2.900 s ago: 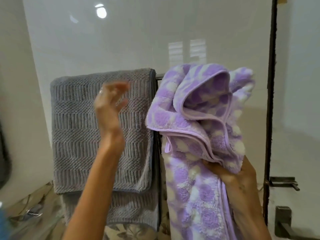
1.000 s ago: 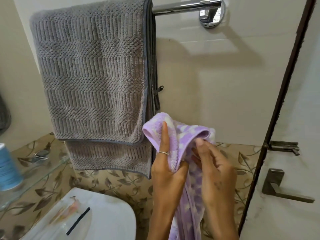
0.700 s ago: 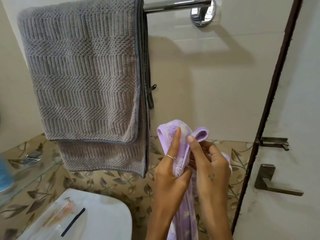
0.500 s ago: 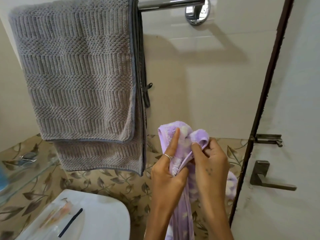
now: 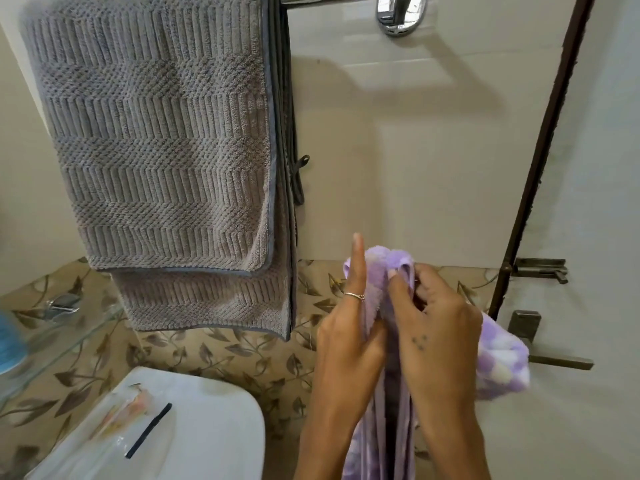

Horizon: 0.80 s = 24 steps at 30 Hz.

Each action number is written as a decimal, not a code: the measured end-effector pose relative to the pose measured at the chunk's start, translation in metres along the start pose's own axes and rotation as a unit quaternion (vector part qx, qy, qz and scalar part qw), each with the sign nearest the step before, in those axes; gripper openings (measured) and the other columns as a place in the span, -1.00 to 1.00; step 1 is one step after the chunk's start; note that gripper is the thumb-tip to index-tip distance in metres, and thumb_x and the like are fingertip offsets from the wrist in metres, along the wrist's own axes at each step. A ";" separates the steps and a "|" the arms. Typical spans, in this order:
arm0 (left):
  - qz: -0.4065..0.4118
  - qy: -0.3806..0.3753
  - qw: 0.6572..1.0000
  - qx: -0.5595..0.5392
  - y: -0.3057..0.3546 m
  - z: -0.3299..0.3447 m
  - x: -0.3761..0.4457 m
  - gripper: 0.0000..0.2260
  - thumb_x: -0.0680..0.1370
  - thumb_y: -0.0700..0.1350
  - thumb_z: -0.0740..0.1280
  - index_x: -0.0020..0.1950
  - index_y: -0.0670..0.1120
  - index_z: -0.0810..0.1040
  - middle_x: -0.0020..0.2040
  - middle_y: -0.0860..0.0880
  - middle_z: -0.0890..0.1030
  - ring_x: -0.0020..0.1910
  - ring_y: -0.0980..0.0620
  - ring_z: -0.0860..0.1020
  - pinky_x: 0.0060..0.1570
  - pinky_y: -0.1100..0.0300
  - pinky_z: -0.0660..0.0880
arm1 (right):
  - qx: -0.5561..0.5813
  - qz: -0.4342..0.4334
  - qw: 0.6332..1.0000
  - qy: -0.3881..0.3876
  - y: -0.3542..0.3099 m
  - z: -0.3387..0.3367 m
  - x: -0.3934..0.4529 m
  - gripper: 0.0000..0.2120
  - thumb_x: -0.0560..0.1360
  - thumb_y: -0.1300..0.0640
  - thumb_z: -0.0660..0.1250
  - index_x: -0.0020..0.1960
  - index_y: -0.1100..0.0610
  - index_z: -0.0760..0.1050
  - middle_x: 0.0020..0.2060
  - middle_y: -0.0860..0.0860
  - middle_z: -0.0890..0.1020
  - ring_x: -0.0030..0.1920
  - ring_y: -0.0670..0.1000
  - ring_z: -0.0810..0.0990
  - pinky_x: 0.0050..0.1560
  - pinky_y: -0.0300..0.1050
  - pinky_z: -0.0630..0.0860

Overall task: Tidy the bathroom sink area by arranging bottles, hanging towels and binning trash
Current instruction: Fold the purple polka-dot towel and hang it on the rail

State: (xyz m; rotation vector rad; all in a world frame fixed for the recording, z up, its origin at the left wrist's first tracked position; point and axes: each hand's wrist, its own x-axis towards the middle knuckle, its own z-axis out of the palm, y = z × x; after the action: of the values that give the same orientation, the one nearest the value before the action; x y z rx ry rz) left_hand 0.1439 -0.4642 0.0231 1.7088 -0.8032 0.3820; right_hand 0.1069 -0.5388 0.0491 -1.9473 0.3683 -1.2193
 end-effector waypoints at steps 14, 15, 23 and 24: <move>-0.115 -0.068 0.984 -0.120 -0.005 0.016 -0.009 -0.41 0.43 0.20 0.23 0.44 0.13 0.25 0.07 0.17 0.59 0.16 -0.03 0.54 0.14 -0.05 0.51 | 0.016 -0.004 0.992 -0.121 0.008 -0.006 -0.015 -0.54 0.34 -0.32 0.24 -0.33 0.09 0.48 -0.47 0.02 0.55 -0.40 -0.01 0.50 -0.33 -0.17 0.46; -0.111 -0.095 0.980 -0.135 -0.006 0.014 -0.010 -0.38 0.44 0.03 0.27 0.47 0.21 0.14 0.34 -0.03 0.48 0.36 -0.11 0.40 0.28 -0.08 0.43 | 0.030 0.007 0.993 -0.117 0.011 -0.005 -0.015 -0.60 0.38 -0.26 0.26 -0.33 0.08 0.49 -0.47 0.00 0.56 -0.40 -0.04 0.52 -0.35 -0.21 0.48; -0.121 -0.081 0.946 -0.290 -0.022 -0.006 -0.008 -0.53 0.44 -0.27 0.24 0.29 0.09 0.51 -0.43 0.02 0.56 -0.49 0.12 0.44 -0.42 0.32 0.47 | 0.112 0.032 0.983 -0.141 0.031 -0.006 -0.017 -0.75 0.56 0.08 0.23 -0.18 -0.24 0.51 -0.28 -0.21 0.65 -0.17 -0.24 0.61 -0.21 -0.45 0.49; -0.100 -0.070 0.965 -0.234 -0.023 -0.011 -0.006 -0.62 0.47 -0.22 0.28 0.22 0.11 0.56 -0.45 0.02 0.55 -0.53 0.14 0.40 -0.47 0.31 0.43 | 0.108 0.035 0.979 -0.167 0.032 -0.009 -0.017 -0.77 0.57 0.09 0.21 -0.15 -0.21 0.51 -0.26 -0.18 0.65 -0.16 -0.26 0.60 -0.22 -0.49 0.46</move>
State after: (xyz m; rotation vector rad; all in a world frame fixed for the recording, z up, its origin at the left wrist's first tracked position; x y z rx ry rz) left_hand 0.1570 -0.4498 0.0065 1.3618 -0.7423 -0.0686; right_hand 0.0955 -0.5533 0.0166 -1.8884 0.1216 -0.8295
